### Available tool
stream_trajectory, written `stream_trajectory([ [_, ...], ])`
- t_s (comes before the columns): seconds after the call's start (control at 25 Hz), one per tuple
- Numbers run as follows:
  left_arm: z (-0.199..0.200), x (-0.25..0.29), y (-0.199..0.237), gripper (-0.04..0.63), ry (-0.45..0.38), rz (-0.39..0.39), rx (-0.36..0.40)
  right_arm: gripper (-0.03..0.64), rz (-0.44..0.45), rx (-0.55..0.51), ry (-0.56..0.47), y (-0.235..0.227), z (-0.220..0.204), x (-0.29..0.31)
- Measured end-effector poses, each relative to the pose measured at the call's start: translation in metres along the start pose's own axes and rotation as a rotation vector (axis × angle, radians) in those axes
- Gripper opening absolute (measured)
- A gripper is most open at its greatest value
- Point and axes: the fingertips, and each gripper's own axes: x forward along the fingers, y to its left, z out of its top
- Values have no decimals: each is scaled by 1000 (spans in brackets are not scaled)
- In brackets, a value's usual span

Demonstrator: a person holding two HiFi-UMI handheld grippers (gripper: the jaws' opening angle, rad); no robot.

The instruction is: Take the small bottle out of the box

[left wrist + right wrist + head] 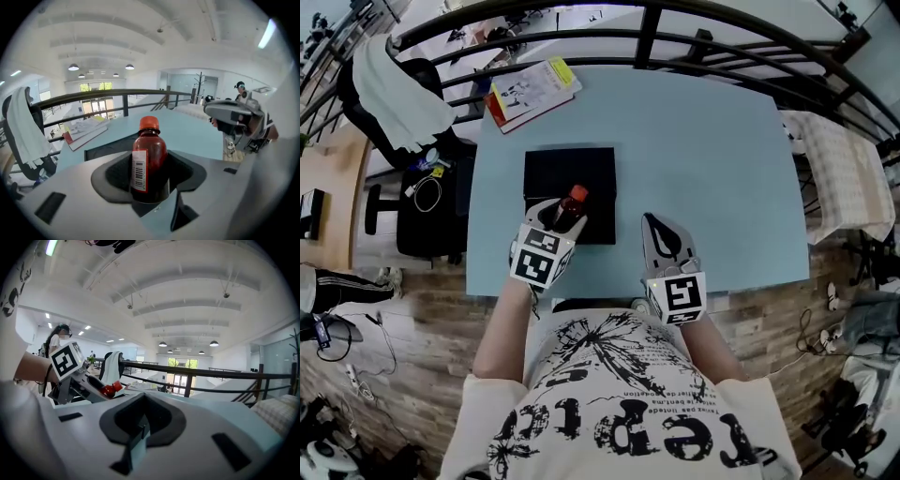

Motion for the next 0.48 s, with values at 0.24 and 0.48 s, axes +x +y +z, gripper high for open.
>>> stream_trajectory([
  [0.24, 52, -53, 6, 233, -292, 80, -14, 11, 62, -9, -71, 11, 23, 2],
  [0.48, 84, -100, 8, 233, -537, 140, 8, 9, 89, -7, -138, 17, 46, 0],
])
